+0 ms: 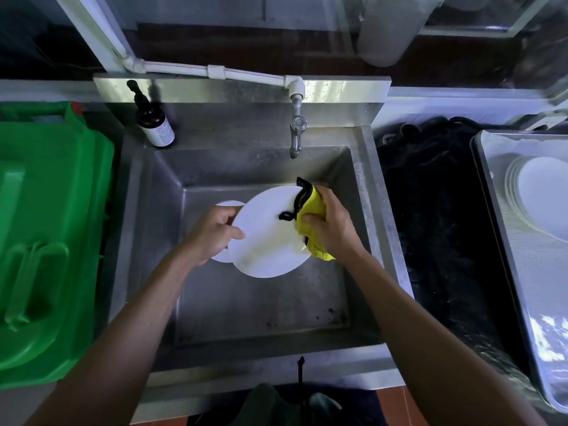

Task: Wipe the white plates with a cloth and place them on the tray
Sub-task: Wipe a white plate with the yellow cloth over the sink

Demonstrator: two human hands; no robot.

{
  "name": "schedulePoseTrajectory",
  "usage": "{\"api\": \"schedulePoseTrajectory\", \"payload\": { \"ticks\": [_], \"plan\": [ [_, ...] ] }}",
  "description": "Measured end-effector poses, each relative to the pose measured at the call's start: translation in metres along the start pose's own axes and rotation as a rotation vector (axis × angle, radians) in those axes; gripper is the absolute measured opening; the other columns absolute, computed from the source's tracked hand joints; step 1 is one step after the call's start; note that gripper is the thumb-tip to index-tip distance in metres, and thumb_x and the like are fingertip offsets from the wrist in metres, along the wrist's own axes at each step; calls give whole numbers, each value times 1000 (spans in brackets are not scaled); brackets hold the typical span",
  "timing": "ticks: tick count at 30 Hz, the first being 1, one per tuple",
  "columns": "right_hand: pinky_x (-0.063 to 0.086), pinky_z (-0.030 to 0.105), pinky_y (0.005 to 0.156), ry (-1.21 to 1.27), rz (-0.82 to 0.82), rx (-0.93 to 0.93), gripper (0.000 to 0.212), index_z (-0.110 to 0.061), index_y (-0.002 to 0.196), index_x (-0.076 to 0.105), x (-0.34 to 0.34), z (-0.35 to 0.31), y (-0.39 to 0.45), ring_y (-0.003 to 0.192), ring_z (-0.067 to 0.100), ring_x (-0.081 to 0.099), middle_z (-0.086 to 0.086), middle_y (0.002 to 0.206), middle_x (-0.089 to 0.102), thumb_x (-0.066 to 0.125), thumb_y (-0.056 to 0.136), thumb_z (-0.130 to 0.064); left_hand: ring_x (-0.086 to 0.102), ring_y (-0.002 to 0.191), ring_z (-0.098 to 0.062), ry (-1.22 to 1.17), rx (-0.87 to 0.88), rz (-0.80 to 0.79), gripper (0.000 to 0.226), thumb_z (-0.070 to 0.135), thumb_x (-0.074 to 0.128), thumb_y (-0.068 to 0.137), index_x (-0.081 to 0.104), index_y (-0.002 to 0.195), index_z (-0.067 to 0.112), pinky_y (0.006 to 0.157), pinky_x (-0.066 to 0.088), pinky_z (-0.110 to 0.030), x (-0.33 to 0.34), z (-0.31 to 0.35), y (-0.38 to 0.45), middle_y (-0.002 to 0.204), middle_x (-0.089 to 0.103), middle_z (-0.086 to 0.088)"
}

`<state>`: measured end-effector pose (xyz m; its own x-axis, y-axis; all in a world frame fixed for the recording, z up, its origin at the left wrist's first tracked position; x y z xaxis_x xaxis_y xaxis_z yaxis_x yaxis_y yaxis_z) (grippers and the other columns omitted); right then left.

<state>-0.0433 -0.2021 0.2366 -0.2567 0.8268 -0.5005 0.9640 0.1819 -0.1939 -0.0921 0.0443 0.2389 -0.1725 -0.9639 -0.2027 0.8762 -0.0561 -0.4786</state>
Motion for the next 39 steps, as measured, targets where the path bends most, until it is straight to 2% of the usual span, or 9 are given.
{"api": "schedulePoseTrajectory", "payload": {
  "ticks": [4,10,14,16,19,23,26,31,39],
  "plan": [
    [43,35,84,-164,-48,-143,48,-27,127,49,8,-16,1,105,12,48,-10,116,51,63,84,-13,67,106,-32,258,50,-51,35,-3,64,78,78,98,22,92,55,-48,6,9,12,112,72,-6],
    [47,46,87,-270,4,-262,40,-13,121,58,17,-29,-9,102,25,51,2,115,61,65,82,-5,69,104,-30,453,55,-109,50,-10,51,77,78,94,29,89,57,-47,13,19,19,112,74,3],
    [49,50,76,-317,125,-265,35,-7,109,61,15,-32,-23,93,30,53,5,105,61,65,77,5,66,85,2,460,96,-16,67,-8,49,77,72,96,51,70,50,-16,18,23,14,96,74,25],
    [47,48,73,-353,192,-269,33,-6,105,61,13,-34,-31,89,29,52,5,100,61,64,75,8,61,80,17,381,138,65,61,-6,55,81,74,96,50,62,41,-5,20,19,10,84,69,38],
    [45,44,74,-368,278,-268,30,-7,104,61,6,-33,-41,88,27,50,5,99,59,61,78,9,59,86,23,269,136,276,31,8,67,87,80,107,27,74,41,-2,11,2,2,89,70,34],
    [45,47,77,-359,389,-229,31,-7,106,62,-7,-27,-48,90,26,50,5,100,58,62,80,11,75,92,-17,-191,-174,481,25,14,66,92,75,116,13,92,57,-40,7,-48,-14,107,77,-1],
    [46,51,79,-375,427,-214,37,-6,106,63,-15,-22,-53,93,29,51,7,101,58,61,75,15,74,90,-36,-725,-439,292,31,24,63,99,65,120,1,81,59,-46,47,-69,-25,114,74,-19],
    [44,50,86,-412,463,-335,42,-6,104,64,-15,-25,-70,95,32,54,8,102,63,58,70,18,73,95,-46,-1047,-486,80,59,52,65,94,57,119,-1,79,61,-58,94,-37,-16,112,70,-25],
    [43,46,91,-443,366,-450,39,-7,115,65,-16,-11,-86,103,29,54,6,116,62,64,81,13,74,74,-42,-1100,-519,280,15,5,57,97,56,108,-5,56,61,-48,114,-15,-15,93,70,-29]
  ]
}}
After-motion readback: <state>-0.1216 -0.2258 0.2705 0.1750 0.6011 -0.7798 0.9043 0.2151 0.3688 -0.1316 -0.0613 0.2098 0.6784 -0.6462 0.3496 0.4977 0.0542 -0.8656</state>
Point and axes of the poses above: each hand's wrist, its own y-axis towards the middle knuckle, its own x-axis out of the palm, z = x × y, the point moved 7 cm from there along y, towards the middle knuckle
